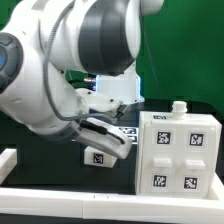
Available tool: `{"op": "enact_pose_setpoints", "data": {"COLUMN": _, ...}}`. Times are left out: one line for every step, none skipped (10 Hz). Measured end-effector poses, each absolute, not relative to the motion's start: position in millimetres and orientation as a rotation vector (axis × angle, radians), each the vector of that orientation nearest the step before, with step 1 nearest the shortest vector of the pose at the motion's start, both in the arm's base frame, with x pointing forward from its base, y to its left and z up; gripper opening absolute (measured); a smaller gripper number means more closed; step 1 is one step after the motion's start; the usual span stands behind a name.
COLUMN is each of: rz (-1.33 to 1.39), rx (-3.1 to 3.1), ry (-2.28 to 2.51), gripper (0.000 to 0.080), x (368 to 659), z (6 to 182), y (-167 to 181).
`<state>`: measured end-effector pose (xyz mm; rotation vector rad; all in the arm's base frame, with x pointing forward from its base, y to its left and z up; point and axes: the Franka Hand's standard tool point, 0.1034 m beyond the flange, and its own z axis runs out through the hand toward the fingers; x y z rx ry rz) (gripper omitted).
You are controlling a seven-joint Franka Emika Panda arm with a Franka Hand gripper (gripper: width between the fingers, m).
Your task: Assemble cabinet
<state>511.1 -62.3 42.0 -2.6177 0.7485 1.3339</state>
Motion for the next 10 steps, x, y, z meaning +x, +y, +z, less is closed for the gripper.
{"op": "enact_pose_setpoints", "data": {"rz": 1.322, "rx": -2.630, "ry": 0.747, "gripper": 0.0797, "x": 509, "z": 34.3, "y": -59}}
{"op": "enact_pose_setpoints", "data": {"rz": 1.314, "rx": -2.639, "ry": 0.754, "gripper": 0.0797, "x": 506, "z": 26.6, "y": -59}}
{"op": "enact_pose_setpoints", "data": {"rz": 1.312, "rx": -2.641, "ry": 0.761, "gripper": 0.0797, "x": 502, "z": 20.8, "y": -60}}
{"op": "enact_pose_setpoints", "data": {"rz": 1.325, "rx": -2.633, "ry": 0.762, "gripper": 0.0797, "x": 497, "z": 16.8, "y": -60}}
{"op": "enact_pose_setpoints", "data": {"rz": 1.360, "rx": -2.610, "ry": 0.762, "gripper": 0.0797, "x": 488, "z": 12.6, "y": -59}}
{"op": "enact_pose_setpoints", "data": {"rz": 1.419, "rx": -2.572, "ry": 0.762, "gripper": 0.0797, "x": 478, "z": 10.1, "y": -60}}
{"op": "enact_pose_setpoints", "data": {"rz": 1.480, "rx": -2.522, "ry": 0.724, "gripper": 0.0797, "x": 469, "z": 11.4, "y": -64}}
{"op": "enact_pose_setpoints", "data": {"rz": 1.529, "rx": -2.461, "ry": 0.664, "gripper": 0.0797, "x": 465, "z": 15.1, "y": -75}}
{"op": "enact_pose_setpoints", "data": {"rz": 1.549, "rx": -2.410, "ry": 0.621, "gripper": 0.0797, "x": 467, "z": 18.8, "y": -89}}
{"op": "enact_pose_setpoints", "data": {"rz": 1.546, "rx": -2.407, "ry": 0.608, "gripper": 0.0797, "x": 470, "z": 19.1, "y": -97}}
